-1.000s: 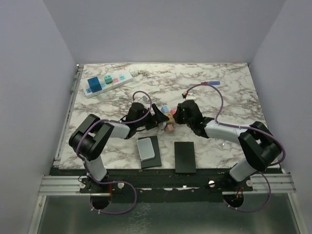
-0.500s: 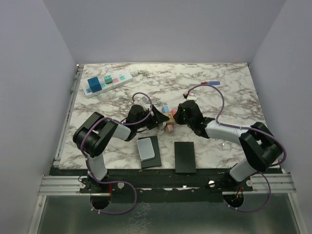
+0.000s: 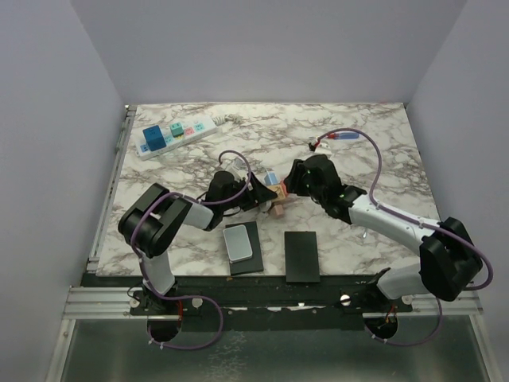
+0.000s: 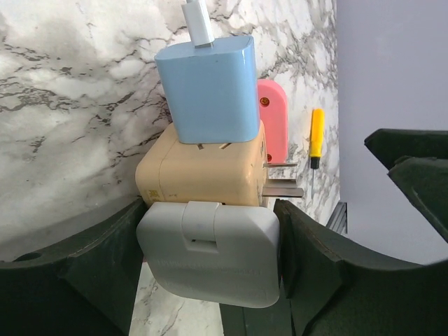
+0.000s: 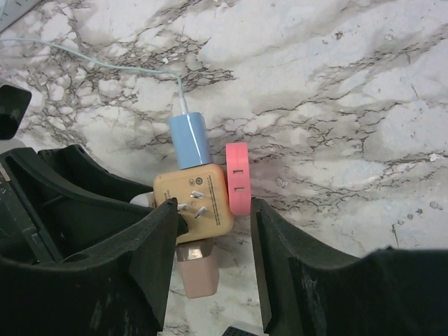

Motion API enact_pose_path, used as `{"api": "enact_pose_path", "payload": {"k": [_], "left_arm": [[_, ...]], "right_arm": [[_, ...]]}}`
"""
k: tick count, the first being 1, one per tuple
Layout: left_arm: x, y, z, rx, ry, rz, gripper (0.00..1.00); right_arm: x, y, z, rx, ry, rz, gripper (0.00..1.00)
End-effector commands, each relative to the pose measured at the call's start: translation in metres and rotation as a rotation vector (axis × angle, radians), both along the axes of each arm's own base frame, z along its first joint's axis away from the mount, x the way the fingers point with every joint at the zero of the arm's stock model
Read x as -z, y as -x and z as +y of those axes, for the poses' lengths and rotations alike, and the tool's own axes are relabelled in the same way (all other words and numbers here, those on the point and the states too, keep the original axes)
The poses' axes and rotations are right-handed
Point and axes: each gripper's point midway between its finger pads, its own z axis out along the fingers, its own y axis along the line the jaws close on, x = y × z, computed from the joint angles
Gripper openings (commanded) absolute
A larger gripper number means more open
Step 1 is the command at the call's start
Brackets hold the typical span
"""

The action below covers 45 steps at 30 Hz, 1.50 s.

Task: Pull the plug off the socket
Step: Remove the plug from the socket.

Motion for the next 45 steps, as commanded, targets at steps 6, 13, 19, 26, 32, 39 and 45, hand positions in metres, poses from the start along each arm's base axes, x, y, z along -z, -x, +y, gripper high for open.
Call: {"api": "enact_pose_path", "payload": {"k": [6,13,19,26,32,39,45], "left_arm": [[-0.081,0.010,-0.014,0.170,0.068,-0.297,0.10],[-0.091,0.006,0.003,0.206,-0.179,-0.343,0.05],[-0.101,0.008,0.027,0.216,-0.363,-0.412,0.03],[-0.108,0.012,0.029,0.211,-0.345,-0.443,0.00],[-0.108,0.014,0.030,0.205,-0.339,-0.457,0.00],[-0.108,0.014,0.031,0.196,-0.333,-0.462,0.00],[-0.109,0.015,0.031,0.194,-0.328,-0.465,0.00]], "right_arm": [[-0.021,0.006,-0.012,0.035,0.022,0.003,0.61],[-0.053,0.014,-0.005,-0.005,-0.028,0.017,0.64],[-0.066,0.015,0.004,-0.038,-0.039,0.042,0.66],[-0.068,0.009,0.024,-0.072,-0.079,0.084,0.67],[-0.057,0.003,0.034,-0.080,-0.057,0.148,0.66],[-0.044,0.006,0.031,-0.063,-0.043,0.175,0.66],[-0.025,0.007,0.031,-0.059,-0.020,0.218,0.66]]}}
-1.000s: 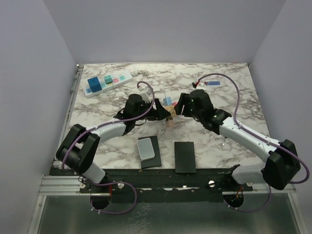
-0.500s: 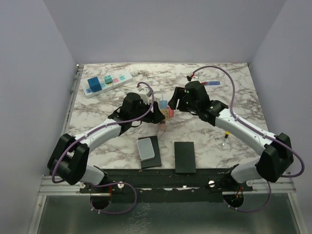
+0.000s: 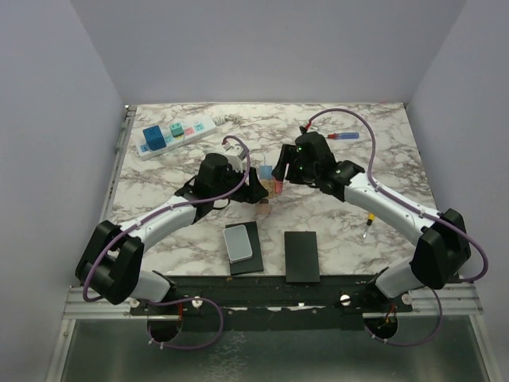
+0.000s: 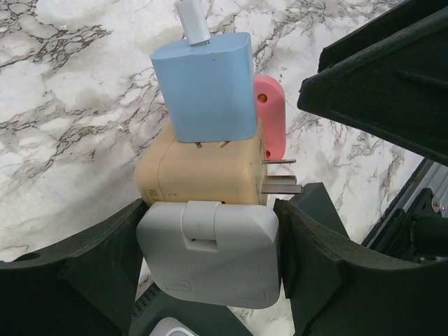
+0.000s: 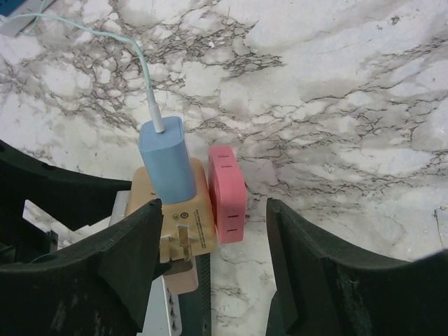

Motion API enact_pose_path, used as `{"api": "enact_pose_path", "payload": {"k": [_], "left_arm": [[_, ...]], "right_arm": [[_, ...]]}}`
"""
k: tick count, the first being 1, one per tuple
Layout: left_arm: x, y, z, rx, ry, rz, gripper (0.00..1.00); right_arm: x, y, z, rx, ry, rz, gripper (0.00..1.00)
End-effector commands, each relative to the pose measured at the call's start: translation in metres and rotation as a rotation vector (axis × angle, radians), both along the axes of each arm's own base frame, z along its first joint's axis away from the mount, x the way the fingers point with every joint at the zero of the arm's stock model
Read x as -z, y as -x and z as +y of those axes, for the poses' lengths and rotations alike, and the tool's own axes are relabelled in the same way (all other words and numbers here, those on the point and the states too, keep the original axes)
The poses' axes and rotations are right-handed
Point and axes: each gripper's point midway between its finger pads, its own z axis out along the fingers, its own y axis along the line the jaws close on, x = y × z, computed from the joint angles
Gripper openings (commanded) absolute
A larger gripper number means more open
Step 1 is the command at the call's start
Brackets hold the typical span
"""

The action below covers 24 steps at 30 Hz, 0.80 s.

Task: Pull the plug off the socket
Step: Remove the plug from the socket.

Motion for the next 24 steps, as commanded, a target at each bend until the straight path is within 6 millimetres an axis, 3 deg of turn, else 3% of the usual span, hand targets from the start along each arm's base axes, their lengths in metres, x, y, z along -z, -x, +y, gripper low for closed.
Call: {"api": "enact_pose_path", "payload": {"k": [1,11,24], "left_arm": [[-0.031,-0.006,-0.004,0.004,0.060,-0.109,0.00],[-0.036,-0.006,0.000,-0.005,0.066,-0.133,0.00],[-0.039,-0.008,0.005,-0.031,0.072,-0.144,0.00]], "right_arm": [[0.026,0.008,0.000,-0.005,0.039,0.081,0.66],[0.054,0.005,-0.014,0.077,0.122,0.151,0.66],[0.067,0.008,-0.023,0.119,0.154,0.178,0.67]]}}
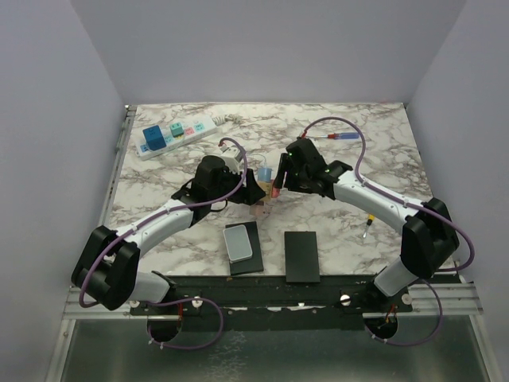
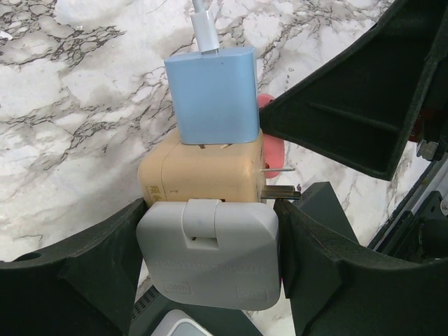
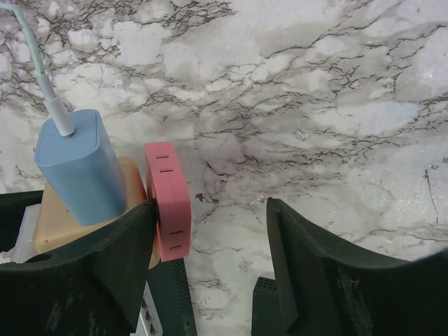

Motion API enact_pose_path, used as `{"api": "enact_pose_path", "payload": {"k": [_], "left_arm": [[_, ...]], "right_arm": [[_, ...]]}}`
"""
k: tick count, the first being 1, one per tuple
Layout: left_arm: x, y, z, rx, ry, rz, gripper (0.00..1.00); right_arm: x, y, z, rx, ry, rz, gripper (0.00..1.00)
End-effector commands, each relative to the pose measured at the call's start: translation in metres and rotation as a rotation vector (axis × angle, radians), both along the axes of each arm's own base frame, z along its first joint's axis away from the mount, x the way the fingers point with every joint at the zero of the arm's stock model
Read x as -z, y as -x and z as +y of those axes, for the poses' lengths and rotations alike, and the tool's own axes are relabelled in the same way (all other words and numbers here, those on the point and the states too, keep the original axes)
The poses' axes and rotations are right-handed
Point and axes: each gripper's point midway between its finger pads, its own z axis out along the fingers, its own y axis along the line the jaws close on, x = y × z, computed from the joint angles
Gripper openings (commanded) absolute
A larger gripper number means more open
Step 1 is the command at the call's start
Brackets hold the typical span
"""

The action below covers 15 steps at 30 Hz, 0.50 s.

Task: Pull the plug off the socket
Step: Remove the plug from the socket.

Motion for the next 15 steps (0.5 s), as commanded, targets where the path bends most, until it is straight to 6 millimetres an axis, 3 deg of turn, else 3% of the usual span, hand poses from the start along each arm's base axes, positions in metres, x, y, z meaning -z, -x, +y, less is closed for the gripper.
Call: {"api": "enact_pose_path", "payload": {"k": [1,15], "left_arm": [[-0.040,-0.012,-0.003,-0.006,0.078,-0.133,0.00],[-0.049,-0.016,0.006,-0.043,0.101,-0.151,0.00]], "right_arm": [[0.013,0.002,-0.012,0.041,0.062,0.026,0.67],[0.032,0.008,-0.019,0.054,0.061,0.075,0.67]]}}
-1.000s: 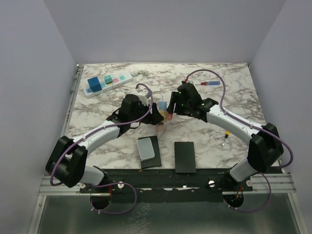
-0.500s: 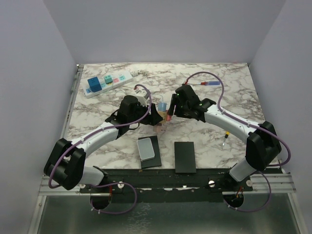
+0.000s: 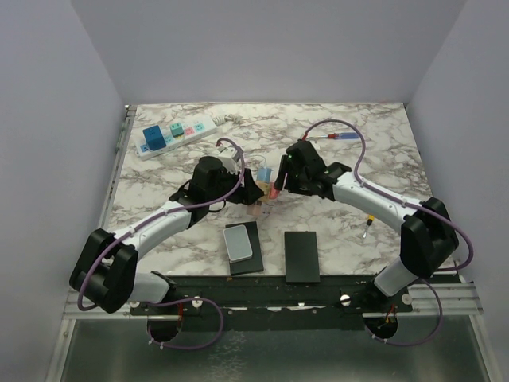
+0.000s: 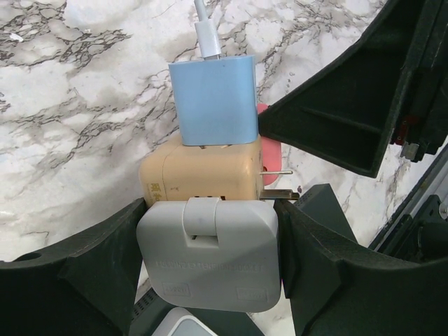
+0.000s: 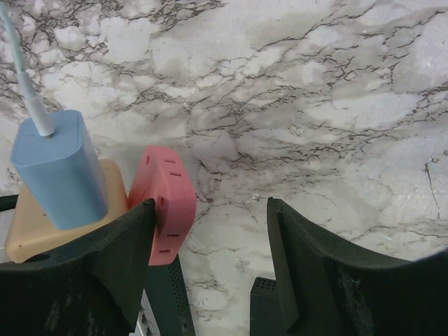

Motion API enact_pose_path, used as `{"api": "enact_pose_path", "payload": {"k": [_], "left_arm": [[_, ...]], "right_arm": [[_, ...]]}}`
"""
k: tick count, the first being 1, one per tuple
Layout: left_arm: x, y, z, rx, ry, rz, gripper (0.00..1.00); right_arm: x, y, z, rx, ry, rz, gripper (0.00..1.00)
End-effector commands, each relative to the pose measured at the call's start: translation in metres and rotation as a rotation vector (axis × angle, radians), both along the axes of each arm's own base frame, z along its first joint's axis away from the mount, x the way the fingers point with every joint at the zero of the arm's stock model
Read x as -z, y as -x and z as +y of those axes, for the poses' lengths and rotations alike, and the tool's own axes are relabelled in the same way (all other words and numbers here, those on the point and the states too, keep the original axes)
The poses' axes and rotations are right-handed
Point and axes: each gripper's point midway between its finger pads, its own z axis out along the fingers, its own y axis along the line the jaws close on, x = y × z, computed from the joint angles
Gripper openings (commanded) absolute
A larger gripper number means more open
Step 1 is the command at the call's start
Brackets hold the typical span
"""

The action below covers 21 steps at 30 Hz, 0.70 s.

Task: Pull the plug off the socket
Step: Remove the plug from the socket.

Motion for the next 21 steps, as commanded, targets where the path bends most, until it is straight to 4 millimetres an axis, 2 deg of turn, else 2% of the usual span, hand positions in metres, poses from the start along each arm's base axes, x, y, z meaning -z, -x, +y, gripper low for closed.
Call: {"api": "enact_pose_path", "payload": {"k": [1,10,13,17,21], "left_arm": [[-0.047,-0.014,0.001,-0.027,0.090,-0.143,0.00],[-0.050,-0.017,0.007,-0.044,0.099,-0.148,0.00],[-0.053,-0.020,0.010,-0.049,0.103,-0.152,0.00],[-0.057,-0.023,0.013,-0.036,0.121,-0.151,0.00],[-0.067,-0.025,0.014,0.024,0.161,-0.151,0.00]], "right_arm": [[0.026,0.007,-0.016,0.034,0.057,0.064,0.67],[0.027,0.011,-0.013,0.003,0.022,0.064,0.67],[0.019,0.010,-0.012,-0.015,0.002,0.030,0.67],[-0.003,0.004,-0.026,-0.008,0.015,-0.051,0.67],[-0.035,-0.001,-0.041,-0.042,0.033,-0.175,0.71]]}}
